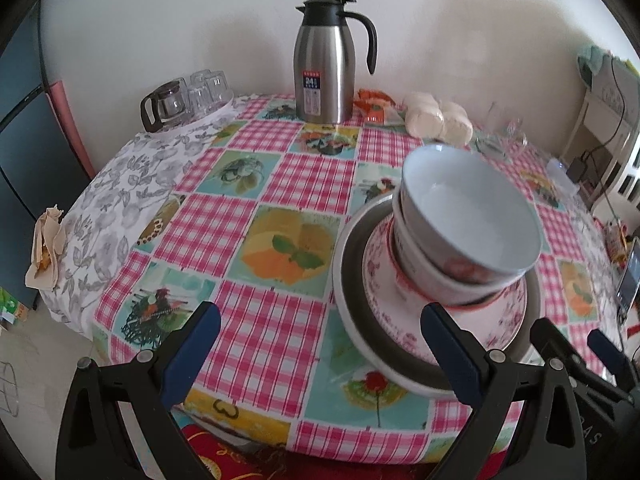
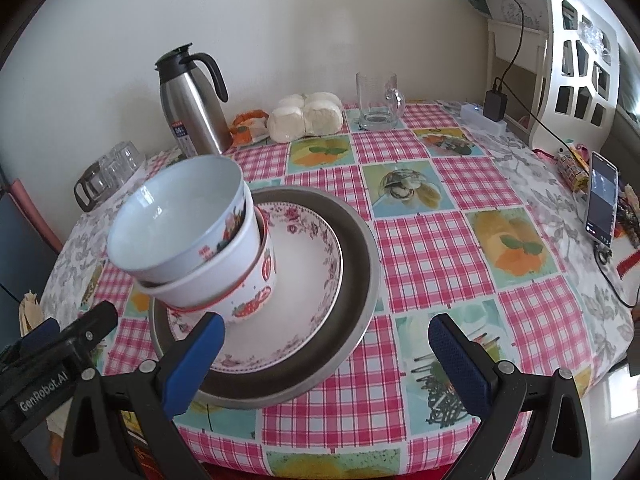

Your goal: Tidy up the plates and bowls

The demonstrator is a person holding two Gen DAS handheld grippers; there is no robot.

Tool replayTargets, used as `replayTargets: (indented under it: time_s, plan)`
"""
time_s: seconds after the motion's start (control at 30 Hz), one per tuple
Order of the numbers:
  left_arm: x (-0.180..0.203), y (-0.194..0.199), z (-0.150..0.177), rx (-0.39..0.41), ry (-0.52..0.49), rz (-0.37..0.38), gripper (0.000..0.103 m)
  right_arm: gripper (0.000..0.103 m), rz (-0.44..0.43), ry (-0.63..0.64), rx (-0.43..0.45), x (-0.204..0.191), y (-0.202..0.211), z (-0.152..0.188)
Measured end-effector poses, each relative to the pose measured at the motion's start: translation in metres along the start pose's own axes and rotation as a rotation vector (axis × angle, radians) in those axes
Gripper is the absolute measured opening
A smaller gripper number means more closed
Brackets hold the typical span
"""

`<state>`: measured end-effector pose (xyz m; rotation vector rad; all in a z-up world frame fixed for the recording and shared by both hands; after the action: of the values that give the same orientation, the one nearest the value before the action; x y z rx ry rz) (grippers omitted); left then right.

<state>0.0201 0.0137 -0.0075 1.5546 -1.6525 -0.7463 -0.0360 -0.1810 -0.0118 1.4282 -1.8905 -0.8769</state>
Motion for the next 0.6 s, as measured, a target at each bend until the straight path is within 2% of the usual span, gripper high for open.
replayTargets:
  time_s: [0.33,0.6]
  plan:
    - [-0.003,-0.011,0.02,-0.08,-0.032,-0.032,0.1,0.103,0.02,0.012,-0.049,0.001,-0.004,0.016]
    - [-0.01,-0.013,0.025,-0.11,-0.012,-0.039,0.1,0.103,0.028,0.021,-0.079,0.001,-0.007,0.025]
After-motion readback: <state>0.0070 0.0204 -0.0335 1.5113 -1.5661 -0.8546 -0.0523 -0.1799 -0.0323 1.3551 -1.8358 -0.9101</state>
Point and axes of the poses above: each gripper's, at about its wrist camera, not at the fingertips, and y roughly against the way its jaws point, x to its right, z to its underside, the point moved 9 cm from there along -y, roughly the way its jaws point, and after that the axes turned 13 degrees about y, right-handed, at the moved point
